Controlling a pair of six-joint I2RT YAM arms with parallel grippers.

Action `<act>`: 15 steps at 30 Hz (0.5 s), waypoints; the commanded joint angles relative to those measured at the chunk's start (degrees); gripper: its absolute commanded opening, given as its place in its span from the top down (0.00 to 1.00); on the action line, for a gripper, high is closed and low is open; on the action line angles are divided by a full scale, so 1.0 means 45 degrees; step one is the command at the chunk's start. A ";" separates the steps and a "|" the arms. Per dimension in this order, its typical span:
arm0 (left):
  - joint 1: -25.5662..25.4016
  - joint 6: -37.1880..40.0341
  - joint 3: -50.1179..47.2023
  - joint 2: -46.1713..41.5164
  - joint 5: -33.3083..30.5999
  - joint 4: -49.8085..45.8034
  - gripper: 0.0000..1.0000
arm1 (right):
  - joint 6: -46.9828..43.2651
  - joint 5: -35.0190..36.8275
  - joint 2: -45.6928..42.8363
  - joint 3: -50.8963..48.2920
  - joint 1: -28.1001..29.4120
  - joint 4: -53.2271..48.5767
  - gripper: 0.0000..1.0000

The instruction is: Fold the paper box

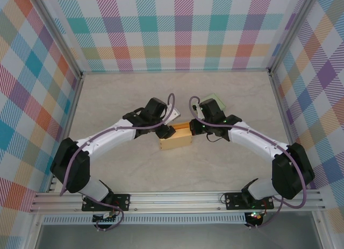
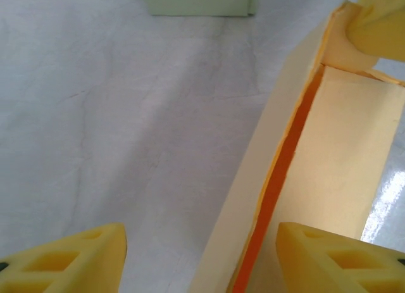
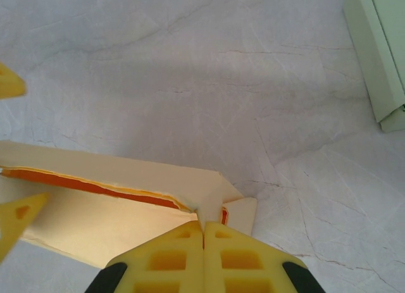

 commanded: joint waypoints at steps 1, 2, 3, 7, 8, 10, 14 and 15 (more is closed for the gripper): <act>0.0103 -0.0861 -0.0070 -0.0833 -0.0955 -0.0763 0.36 | -0.0028 0.0119 0.0113 -0.0050 0.0064 -0.0375 1.00; 0.0098 -0.1170 -0.0111 -0.0996 -0.1011 -0.0916 0.34 | -0.0037 0.0130 0.0112 -0.0050 0.0073 -0.0376 1.00; 0.0105 -0.1482 -0.0148 -0.1166 -0.1018 -0.1099 0.34 | -0.0028 0.0098 0.0090 -0.0060 0.0071 -0.0348 1.00; 0.0087 -0.2902 -0.0467 -0.1733 -0.1133 -0.1502 0.34 | -0.0011 0.0039 0.0083 -0.0089 0.0074 -0.0304 1.00; 0.0091 -0.3278 -0.0585 -0.1868 -0.1176 -0.1570 0.35 | -0.0009 0.0027 0.0093 -0.0097 0.0090 -0.0272 1.00; 0.0093 -0.3896 -0.0797 -0.2082 -0.1436 -0.1668 0.37 | -0.0008 0.0022 0.0111 -0.0108 0.0086 -0.0246 1.00; 0.0083 -0.4729 -0.1128 -0.2296 -0.2013 -0.1694 0.42 | -0.0024 0.0020 0.0112 -0.0088 0.0135 -0.0255 1.00; 0.0084 -0.4868 -0.1099 -0.2285 -0.1996 -0.1743 0.44 | -0.0026 0.0031 0.0137 -0.0089 0.0132 -0.0260 1.00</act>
